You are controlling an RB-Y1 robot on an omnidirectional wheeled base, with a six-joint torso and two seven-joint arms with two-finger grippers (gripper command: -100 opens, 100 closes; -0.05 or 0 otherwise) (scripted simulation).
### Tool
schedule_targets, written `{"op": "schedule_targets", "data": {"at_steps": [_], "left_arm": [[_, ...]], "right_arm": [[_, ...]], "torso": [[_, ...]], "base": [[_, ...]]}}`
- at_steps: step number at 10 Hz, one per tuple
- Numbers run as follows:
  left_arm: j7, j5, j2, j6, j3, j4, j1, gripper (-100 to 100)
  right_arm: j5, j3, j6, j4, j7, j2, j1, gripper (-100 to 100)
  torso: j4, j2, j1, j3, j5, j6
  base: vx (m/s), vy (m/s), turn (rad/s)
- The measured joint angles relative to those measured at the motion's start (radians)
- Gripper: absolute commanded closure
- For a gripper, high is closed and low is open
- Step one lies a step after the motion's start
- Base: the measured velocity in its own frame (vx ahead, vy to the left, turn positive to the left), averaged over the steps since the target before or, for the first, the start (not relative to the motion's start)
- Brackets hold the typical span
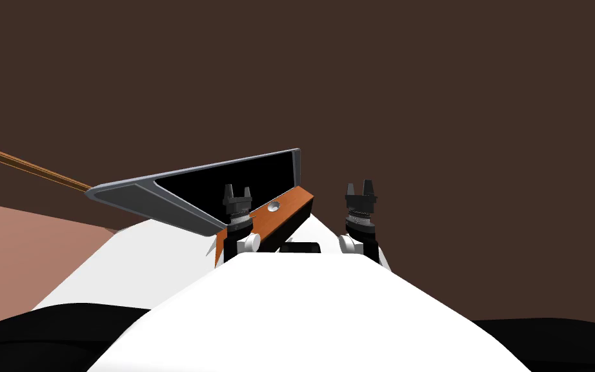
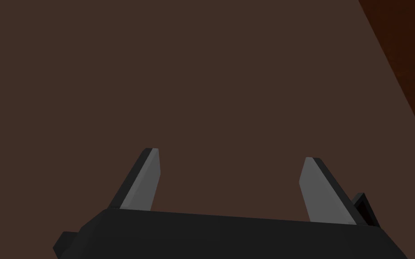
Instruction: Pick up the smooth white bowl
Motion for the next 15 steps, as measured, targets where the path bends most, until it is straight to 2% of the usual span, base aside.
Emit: {"op": "schedule_targets", "data": {"at_steps": [4,6,9,11,13,15], "left_arm": [[0.004,-0.01,0.077,0.085,0.004,0.046,-0.023,-100],[0.014,-0.011,0.115,0.147,0.013,0.057,-0.026,-100],[0.018,-0.013,0.146,0.219,0.029,0.113,-0.064,-100],[0.024,-0.011,0.166,0.276,0.039,0.121,-0.068,-100],[0.023,-0.015,0.175,0.325,0.044,0.154,-0.081,-100],[0.027,-0.013,0.193,0.38,0.062,0.209,-0.115,-100]], "right_arm": [[0.0,0.0,0.0,0.0,0.0,0.0,0.0,0],[0.0,0.0,0.0,0.0,0.0,0.0,0.0,0],[0.0,0.0,0.0,0.0,0.0,0.0,0.0,0],[0.0,0.0,0.0,0.0,0.0,0.0,0.0,0],[0.0,0.0,0.0,0.0,0.0,0.0,0.0,0],[0.0,0.0,0.0,0.0,0.0,0.0,0.0,0]], "torso": [[-0.001,-0.002,-0.004,-0.001,-0.001,0.0],[-0.001,-0.002,-0.004,-0.001,-0.001,0.0],[-0.001,-0.003,-0.003,-0.002,-0.001,0.0],[-0.001,-0.002,-0.003,-0.001,-0.001,0.0],[-0.001,-0.002,-0.003,-0.001,-0.001,0.0],[-0.001,-0.003,-0.003,-0.002,-0.001,0.0]], "base": [[0.032,-0.06,0.011],[0.026,-0.051,0.007],[0.031,-0.046,0.001],[0.04,-0.051,-0.004],[0.027,-0.046,-0.003],[0.043,-0.048,-0.009]]}}
